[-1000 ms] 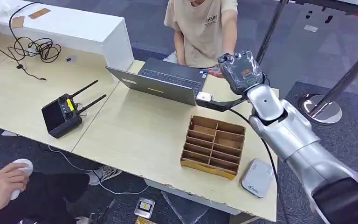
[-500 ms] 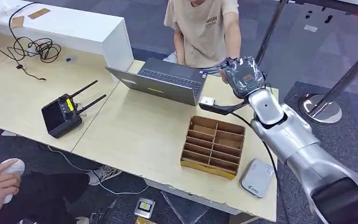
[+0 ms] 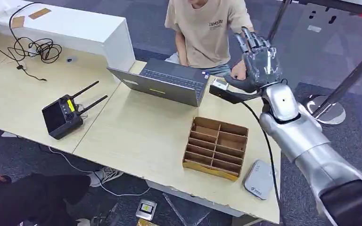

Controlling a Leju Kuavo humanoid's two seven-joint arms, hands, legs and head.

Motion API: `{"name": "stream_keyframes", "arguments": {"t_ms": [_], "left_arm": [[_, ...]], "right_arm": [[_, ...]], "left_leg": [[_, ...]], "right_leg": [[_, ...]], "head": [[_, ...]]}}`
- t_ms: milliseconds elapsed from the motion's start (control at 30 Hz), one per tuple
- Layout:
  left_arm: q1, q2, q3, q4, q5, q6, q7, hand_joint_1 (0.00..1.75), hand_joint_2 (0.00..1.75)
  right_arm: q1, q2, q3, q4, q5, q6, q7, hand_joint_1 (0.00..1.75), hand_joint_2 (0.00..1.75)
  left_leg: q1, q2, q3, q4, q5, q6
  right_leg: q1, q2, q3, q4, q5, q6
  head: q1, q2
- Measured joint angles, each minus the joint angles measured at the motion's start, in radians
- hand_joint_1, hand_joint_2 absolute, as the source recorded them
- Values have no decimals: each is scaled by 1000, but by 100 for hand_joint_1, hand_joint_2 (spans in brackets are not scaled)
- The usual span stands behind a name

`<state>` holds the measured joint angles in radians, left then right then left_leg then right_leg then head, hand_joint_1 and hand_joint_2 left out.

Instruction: Pass the card to the sensor for recognition and then transmit it.

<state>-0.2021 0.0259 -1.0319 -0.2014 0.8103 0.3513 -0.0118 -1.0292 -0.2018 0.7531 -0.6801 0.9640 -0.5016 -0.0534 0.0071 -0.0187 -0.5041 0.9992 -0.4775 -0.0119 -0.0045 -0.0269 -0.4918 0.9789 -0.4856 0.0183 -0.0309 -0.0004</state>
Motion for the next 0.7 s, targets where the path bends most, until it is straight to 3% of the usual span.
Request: {"name": "stream_keyframes", "arguments": {"t_ms": [233,467,700], "left_arm": [[13,1,0,0,10,10,-18,0,175],[31,7,1,0,20,19,-34,0,175],[50,13,2,1,32,29,-53,0,175]], "right_arm": [[51,-49,-93,-151,-149,-8,13,0,0],[225,-98,-216,-397,-370,26,-4,0,0],[448,-104,-322,-679,-605,84,-56,0,0]], "left_leg": [[0,0,0,0,0,0],[0,0,0,0,0,0],[0,0,0,0,0,0]], "right_leg": [[0,0,0,0,0,0],[0,0,0,0,0,0],[0,0,0,0,0,0]], "head": [[0,0],[0,0],[0,0]]}}
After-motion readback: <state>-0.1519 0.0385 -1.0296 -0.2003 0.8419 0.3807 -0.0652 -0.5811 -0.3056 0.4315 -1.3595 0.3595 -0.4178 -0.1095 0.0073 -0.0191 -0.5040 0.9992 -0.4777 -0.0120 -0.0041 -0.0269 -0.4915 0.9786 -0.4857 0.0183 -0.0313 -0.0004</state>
